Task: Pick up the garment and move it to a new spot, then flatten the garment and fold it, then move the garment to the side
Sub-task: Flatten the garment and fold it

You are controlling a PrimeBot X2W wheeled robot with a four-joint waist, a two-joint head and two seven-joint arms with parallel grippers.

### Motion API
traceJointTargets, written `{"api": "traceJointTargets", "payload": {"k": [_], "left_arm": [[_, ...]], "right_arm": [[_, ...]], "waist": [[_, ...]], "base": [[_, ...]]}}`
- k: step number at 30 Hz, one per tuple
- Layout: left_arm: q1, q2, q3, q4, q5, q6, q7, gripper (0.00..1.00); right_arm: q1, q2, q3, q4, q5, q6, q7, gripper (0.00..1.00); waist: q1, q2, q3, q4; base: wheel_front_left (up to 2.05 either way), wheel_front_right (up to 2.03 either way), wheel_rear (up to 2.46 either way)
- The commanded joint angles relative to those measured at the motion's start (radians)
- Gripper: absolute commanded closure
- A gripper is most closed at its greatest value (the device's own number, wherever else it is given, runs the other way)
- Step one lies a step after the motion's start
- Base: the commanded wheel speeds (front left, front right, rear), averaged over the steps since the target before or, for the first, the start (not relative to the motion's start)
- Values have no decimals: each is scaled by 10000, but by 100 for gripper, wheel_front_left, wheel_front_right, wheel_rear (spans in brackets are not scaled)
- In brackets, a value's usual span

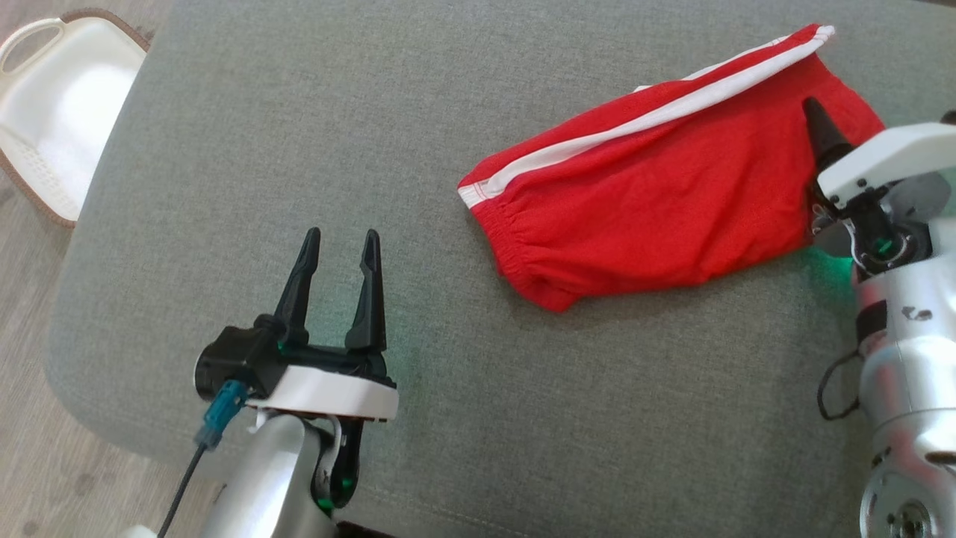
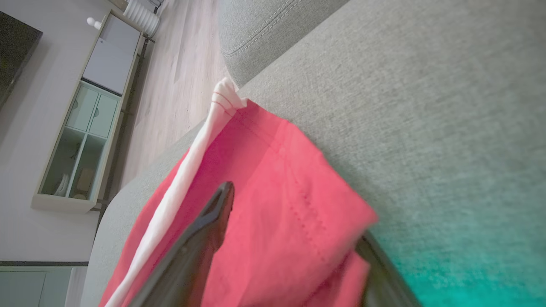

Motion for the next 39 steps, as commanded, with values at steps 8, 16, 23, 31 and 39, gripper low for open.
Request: {"api": "traceJointTargets", "payload": {"k": [8, 16, 23, 31, 39], "left_arm": [[-444, 76, 280, -344, -124, 55, -93, 0], [-391, 76, 385, -282, -94, 78, -93, 0], [-337, 76, 512, -276, 42, 23, -93, 0], [-105, 76, 645, -236, 162, -67, -93, 0], [222, 76, 798, -228, 222, -110, -93, 0]], "right_arm": [[91, 604, 492, 727, -80, 81, 209, 100], [134, 604, 597, 742, -117, 81, -435, 100], [543, 605, 649, 144, 180, 81, -1387, 100], [1568, 605, 639, -779, 679, 81, -2055, 100], [2768, 605, -235, -1550, 648, 81, -2669, 100]], "waist": [[0, 0, 73, 15], [0, 0, -125, -153], [0, 0, -486, -631], [0, 0, -1049, -1310], [0, 0, -1585, -1787]], "base": [[0, 0, 0], [0, 0, 0], [0, 0, 0], [0, 0, 0], [0, 0, 0]]}}
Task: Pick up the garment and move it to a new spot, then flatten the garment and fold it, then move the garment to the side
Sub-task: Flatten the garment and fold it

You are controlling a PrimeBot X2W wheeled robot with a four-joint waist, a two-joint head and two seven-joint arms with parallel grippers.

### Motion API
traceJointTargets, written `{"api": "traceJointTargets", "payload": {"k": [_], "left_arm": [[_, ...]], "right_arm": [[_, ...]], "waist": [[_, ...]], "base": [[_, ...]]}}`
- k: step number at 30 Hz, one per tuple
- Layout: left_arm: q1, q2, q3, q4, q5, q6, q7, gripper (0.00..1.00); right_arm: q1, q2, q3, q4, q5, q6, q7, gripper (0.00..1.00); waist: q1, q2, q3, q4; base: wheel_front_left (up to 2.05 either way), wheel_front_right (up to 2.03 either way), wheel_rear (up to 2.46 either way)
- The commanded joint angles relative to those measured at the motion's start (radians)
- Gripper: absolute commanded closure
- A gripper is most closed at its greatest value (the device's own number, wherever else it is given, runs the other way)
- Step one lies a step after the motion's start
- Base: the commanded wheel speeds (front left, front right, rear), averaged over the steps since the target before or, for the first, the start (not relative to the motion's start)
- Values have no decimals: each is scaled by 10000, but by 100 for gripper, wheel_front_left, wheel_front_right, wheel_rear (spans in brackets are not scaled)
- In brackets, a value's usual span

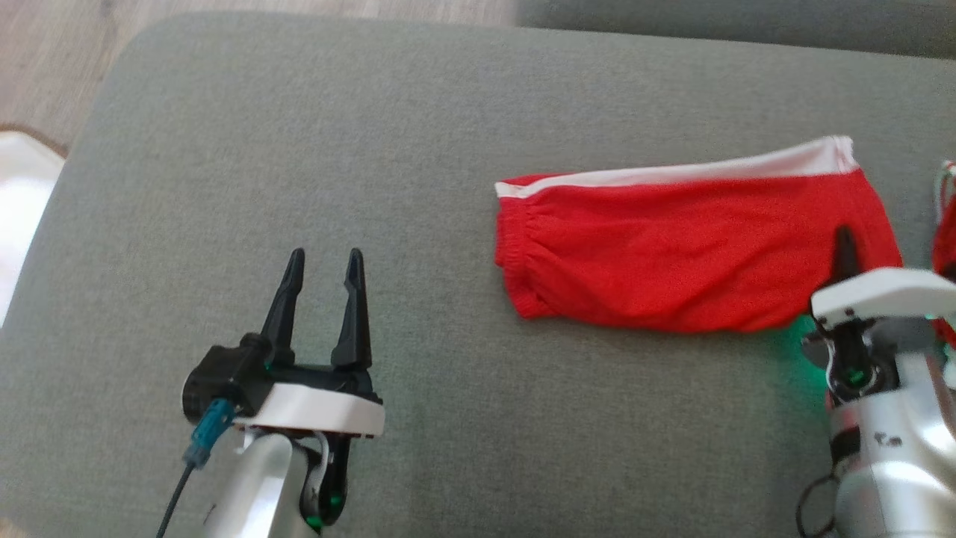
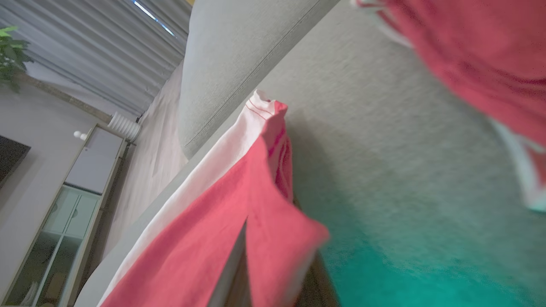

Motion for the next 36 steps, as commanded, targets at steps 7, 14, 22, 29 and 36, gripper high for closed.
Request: {"api": "traceJointTargets", "payload": {"k": [7, 14, 22, 29, 36], "left_arm": [[132, 80, 505, -325, 159, -76, -93, 0], [35, 80, 577, -421, 214, -121, -93, 0], [47, 80, 587, -361, 403, -222, -93, 0], [144, 80, 539, -285, 374, -256, -93, 0], [298, 79, 418, -209, 331, -209, -93, 0]], "right_arm": [[723, 100, 69, -751, 367, 67, -296, 100], [647, 101, 464, -716, 558, 67, -918, 100], [243, 101, 1780, -829, 1306, 67, -1631, 100], [139, 101, 3185, -1367, 2115, 67, -1655, 100], [110, 101, 4686, -1429, 3036, 67, -1778, 100]], "waist": [[1, 0, -394, -459], [1, 0, -234, -601], [1, 0, -381, -604], [1, 0, -716, -226], [1, 0, -982, 474]], "base": [[0, 0, 0], [0, 0, 0], [0, 0, 0], [0, 0, 0], [0, 0, 0]]}}
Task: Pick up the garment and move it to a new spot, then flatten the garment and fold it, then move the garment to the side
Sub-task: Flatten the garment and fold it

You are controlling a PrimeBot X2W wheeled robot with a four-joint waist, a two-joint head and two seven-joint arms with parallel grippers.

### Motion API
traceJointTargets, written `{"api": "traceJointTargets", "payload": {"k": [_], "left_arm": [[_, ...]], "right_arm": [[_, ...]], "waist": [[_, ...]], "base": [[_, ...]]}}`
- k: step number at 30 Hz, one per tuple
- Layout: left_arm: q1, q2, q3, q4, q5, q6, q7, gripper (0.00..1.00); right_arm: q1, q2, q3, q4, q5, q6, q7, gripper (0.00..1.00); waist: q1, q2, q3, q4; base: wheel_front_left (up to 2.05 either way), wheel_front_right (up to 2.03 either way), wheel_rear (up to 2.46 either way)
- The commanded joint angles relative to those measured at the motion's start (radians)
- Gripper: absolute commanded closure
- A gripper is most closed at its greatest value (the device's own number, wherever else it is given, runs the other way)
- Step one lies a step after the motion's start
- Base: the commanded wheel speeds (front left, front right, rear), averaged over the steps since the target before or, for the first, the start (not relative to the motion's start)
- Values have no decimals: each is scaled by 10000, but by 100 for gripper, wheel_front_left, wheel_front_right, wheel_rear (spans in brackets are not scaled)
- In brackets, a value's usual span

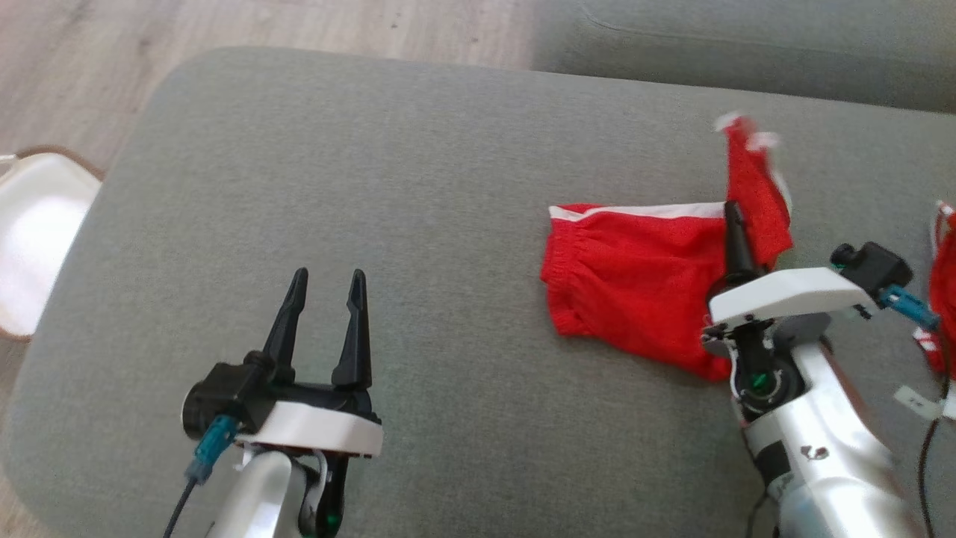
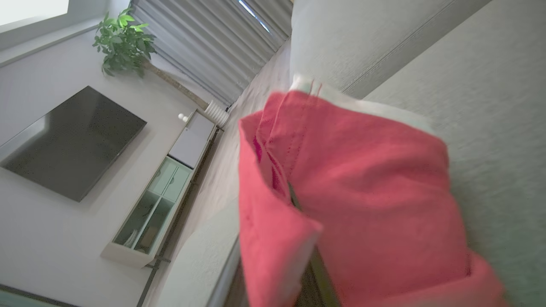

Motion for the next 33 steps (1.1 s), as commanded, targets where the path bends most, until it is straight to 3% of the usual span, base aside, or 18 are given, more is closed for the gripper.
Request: {"api": "traceJointTargets", "payload": {"k": [1, 11, 26, 27, 28, 33], "left_arm": [[-118, 74, 249, -247, -20, 53, -93, 0], [16, 74, 275, -193, 14, 50, -93, 0], [-91, 74, 279, -228, -33, 72, -93, 0], [-102, 74, 282, -231, -38, 72, -93, 0], [-114, 74, 284, -231, -42, 73, -93, 0], [-145, 74, 296, -195, -65, 101, -93, 0]], "right_arm": [[-508, 34, 402, -274, 138, 67, -132, 100], [-780, 34, 1963, 280, 1001, 67, -574, 100], [-1172, 34, 4063, 898, 2110, 67, -707, 100], [-1195, 34, 4234, 997, 2148, 67, -651, 96], [-1222, 34, 4439, 1090, 2152, 67, -569, 3], [-1145, 34, 5606, 1057, 2264, 67, -23, 0]], "waist": [[0, 0, -89, 214], [0, 0, -130, 803], [0, 0, 121, 1008], [0, 0, 137, 1011], [0, 0, 151, 1013], [0, 0, 148, 980]], "base": [[0, 0, 0], [0, 0, 0], [0, 0, 0], [0, 0, 0], [0, 0, 0], [0, 0, 0]]}}
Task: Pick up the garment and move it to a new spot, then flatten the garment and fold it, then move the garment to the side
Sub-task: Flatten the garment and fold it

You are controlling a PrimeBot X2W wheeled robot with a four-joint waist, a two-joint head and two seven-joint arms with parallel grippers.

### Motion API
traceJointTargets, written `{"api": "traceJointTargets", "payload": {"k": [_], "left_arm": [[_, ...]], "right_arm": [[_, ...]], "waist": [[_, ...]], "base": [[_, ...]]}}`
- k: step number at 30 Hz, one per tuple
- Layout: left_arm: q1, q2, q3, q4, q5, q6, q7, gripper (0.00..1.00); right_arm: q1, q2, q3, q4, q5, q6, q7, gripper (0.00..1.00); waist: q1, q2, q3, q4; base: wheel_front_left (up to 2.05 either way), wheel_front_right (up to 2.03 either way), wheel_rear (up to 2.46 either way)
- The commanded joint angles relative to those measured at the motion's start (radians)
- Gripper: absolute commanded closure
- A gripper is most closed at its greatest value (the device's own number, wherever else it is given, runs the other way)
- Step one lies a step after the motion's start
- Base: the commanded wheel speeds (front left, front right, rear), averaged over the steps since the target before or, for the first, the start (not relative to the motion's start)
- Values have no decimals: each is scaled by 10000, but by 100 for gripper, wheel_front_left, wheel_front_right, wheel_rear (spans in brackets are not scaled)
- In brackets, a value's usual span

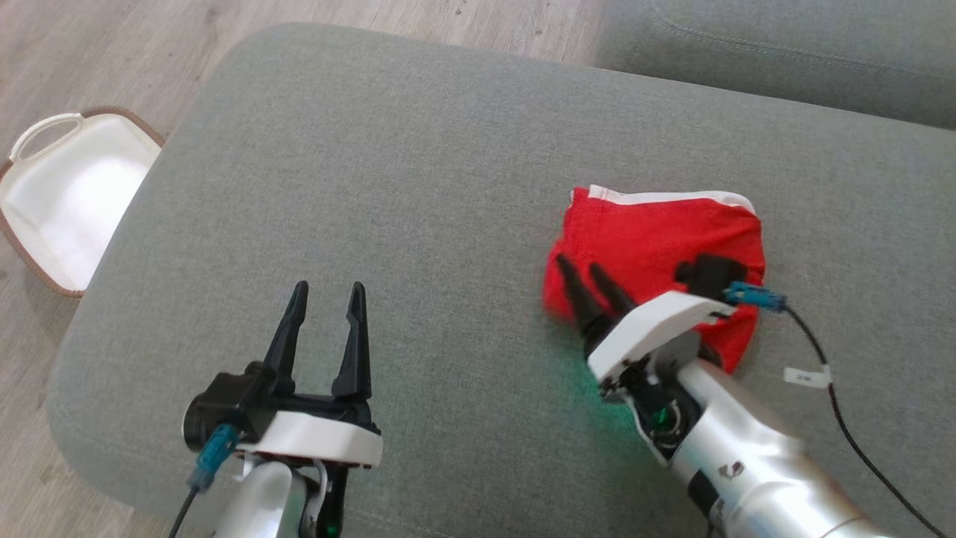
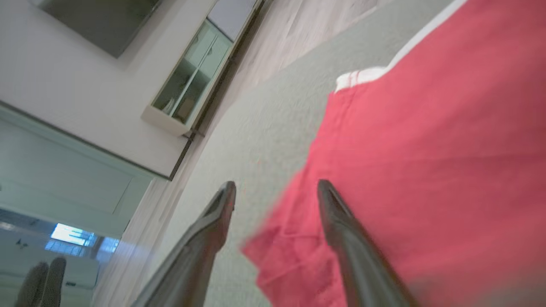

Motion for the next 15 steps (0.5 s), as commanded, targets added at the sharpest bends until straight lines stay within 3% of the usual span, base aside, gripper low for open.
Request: {"api": "traceJointTargets", "payload": {"k": [1, 9, 15], "left_arm": [[-336, 70, 295, -280, -64, 96, -93, 0], [-323, 70, 398, -242, -9, 114, -93, 0], [-303, 70, 605, -441, 48, 83, -93, 0]], "right_arm": [[-150, 143, 344, -268, 63, 67, 118, 0], [77, 143, 1567, -826, 273, 67, 812, 0], [-319, 7, 1387, -1013, -544, 67, -180, 0]], "waist": [[0, 0, -26, -37], [0, 0, -182, -424], [0, 0, -285, -1050]], "base": [[0, 0, 0], [0, 0, 0], [0, 0, 0]]}}
